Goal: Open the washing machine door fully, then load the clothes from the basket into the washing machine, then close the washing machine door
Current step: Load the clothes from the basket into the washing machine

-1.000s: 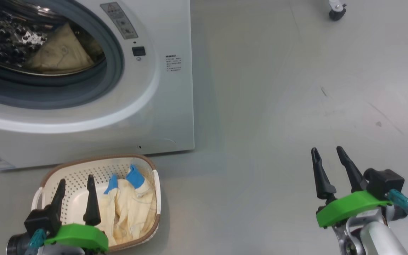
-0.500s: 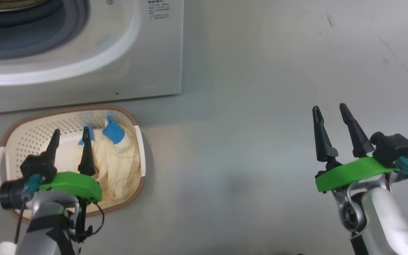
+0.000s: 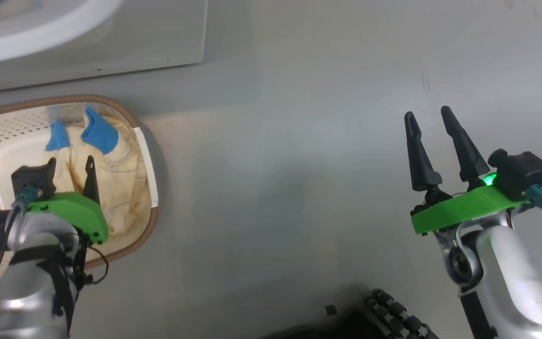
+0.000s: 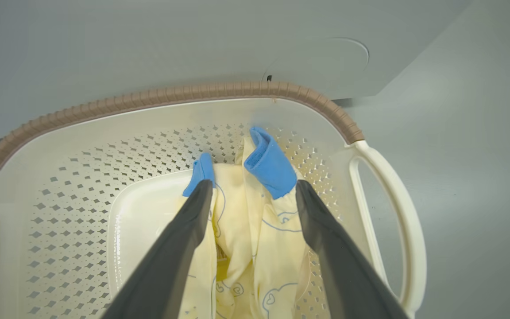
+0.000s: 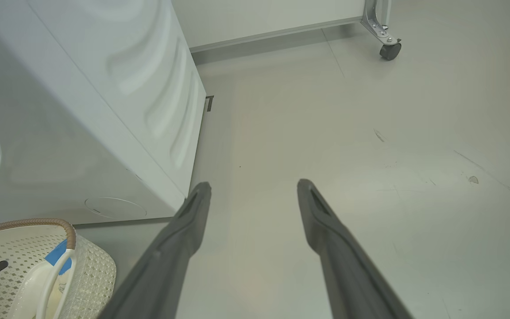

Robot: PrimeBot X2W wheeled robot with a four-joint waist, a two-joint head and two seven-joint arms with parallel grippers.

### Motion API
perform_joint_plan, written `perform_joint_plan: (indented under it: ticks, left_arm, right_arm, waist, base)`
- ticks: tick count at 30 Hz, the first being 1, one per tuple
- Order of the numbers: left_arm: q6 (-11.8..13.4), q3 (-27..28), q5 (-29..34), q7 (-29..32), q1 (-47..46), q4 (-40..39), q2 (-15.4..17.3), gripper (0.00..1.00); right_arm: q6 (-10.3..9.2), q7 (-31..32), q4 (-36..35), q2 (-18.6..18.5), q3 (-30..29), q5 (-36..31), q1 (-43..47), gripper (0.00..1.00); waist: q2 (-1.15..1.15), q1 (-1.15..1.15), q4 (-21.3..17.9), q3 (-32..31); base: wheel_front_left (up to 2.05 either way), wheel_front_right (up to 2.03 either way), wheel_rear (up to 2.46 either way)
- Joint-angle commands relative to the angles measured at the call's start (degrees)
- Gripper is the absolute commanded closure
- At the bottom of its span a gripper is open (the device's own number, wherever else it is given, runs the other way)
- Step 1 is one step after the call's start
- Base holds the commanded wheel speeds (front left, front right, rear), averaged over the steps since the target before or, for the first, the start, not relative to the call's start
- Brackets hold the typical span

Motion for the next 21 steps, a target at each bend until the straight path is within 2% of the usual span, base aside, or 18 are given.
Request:
perform_joint_plan:
  ticks: [1, 7, 13, 21]
  left_arm:
    - [0.1, 0.4, -0.6, 0.7, -0.7, 0.8, 2.4, 0.0]
    - [0.0, -5.4, -5.5, 5.5, -6.8, 9.2, 5.3, 0.0]
    - [0.0, -9.2, -9.2, 9.1, -11.1, 13.2, 7.8, 0.0]
    - [0.0, -12.6, -12.5, 13.1, -16.3, 16.8, 9.1, 0.0]
  right_arm:
    - [0.2, -0.4, -1.8, -0.1, 1.1, 0.4, 0.1, 0.0]
    - [0.2, -0.4, -2.9, -0.1, 1.8, 1.6, -0.9, 0.0]
    - [0.2, -0.4, -3.4, -0.1, 2.2, 2.7, -2.0, 0.0]
    - [0.2, -0.4, -3.6, -0.1, 2.6, 3.2, -3.5, 0.0]
  waist:
    - [0.0, -0.01, -1.4, 2.4]
    - [0.0, -0.01, -3.1, 6.8]
    - [0.0, -0.01, -4.5, 10.5]
    - [0.0, -0.01, -5.6, 13.8]
  base:
    - [0.0, 0.0, 0.0]
    - [0.0, 0.0, 0.0]
    - [0.0, 0.0, 0.0]
    - [0.0, 0.0, 0.0]
